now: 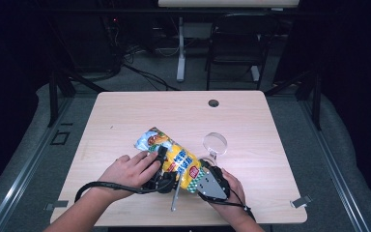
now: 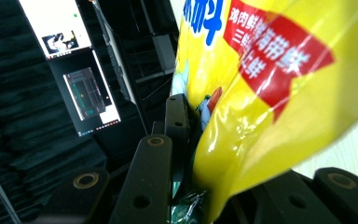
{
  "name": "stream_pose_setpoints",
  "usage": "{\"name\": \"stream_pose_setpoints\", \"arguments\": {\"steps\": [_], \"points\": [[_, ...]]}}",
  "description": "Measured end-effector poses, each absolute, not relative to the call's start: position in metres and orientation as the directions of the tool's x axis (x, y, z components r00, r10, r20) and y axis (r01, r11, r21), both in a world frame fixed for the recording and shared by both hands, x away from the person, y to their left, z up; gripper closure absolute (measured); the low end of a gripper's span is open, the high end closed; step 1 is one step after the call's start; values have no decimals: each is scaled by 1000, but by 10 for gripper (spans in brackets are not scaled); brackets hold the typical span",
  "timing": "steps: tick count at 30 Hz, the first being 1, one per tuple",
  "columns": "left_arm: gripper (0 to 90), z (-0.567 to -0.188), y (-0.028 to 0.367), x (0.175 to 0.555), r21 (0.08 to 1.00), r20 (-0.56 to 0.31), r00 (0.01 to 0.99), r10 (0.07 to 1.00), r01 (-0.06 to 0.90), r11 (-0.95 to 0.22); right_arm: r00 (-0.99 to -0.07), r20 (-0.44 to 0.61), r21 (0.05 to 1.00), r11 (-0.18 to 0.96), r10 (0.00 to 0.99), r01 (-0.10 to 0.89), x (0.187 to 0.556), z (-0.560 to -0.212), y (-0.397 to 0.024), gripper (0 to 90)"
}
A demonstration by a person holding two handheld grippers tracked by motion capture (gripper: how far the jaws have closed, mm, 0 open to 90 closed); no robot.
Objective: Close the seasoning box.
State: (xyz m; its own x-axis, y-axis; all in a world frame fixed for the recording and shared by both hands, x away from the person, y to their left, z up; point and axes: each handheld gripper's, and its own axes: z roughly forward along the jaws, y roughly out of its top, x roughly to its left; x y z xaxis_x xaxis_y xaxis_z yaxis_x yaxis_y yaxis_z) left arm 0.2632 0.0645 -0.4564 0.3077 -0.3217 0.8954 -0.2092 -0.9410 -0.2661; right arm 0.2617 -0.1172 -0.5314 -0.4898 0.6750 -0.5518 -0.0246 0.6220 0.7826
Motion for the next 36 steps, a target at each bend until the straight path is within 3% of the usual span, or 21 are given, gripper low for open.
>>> {"name": "stream_pose_setpoints", "arguments": {"steps": [36], "points": [[848,-490,86,264,6,904,422,-67,-170,-985,-485,-577,766,641,657,-42,261,-530,-117,667]]}}
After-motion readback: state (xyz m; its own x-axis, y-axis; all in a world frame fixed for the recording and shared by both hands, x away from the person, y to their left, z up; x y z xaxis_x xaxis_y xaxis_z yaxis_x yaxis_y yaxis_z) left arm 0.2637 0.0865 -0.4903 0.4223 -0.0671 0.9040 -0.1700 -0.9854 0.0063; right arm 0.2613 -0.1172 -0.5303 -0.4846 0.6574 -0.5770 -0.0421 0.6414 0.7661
